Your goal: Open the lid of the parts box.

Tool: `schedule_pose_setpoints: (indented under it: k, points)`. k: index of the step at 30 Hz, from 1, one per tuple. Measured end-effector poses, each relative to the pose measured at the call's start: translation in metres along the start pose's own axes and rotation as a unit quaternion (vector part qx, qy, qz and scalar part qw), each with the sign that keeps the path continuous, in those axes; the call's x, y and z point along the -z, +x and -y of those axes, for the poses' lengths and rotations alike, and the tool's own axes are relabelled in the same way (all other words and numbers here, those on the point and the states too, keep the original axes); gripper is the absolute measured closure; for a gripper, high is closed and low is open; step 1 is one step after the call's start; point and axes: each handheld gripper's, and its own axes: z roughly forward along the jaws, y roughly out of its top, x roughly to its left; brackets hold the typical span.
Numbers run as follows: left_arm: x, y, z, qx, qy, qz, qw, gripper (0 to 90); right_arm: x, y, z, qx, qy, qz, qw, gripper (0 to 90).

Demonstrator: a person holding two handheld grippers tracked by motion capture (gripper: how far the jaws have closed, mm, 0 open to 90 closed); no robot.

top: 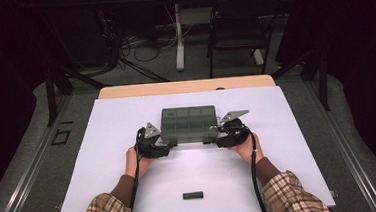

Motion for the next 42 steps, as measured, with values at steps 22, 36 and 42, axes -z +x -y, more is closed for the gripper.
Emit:
schedule_pose_setpoints:
  k: [22,36,42]
  points:
    - [0.005,-0.003,-0.005,-0.023,-0.011,-0.025,0.9994,15.5,0.006,0.0,-0.001,0.002,-0.012,0.008,0.9999,47.6]
    - [0.014,-0.006,-0.01,-0.04,-0.039,-0.057,0.9968,33.7,0.01,0.001,-0.003,0.001,-0.023,0.013,0.9996,50.9]
    - [0.016,-0.01,-0.009,-0.055,-0.058,-0.072,0.9942,40.0,0.011,0.001,-0.003,0.004,-0.029,0.014,0.9995,51.0]
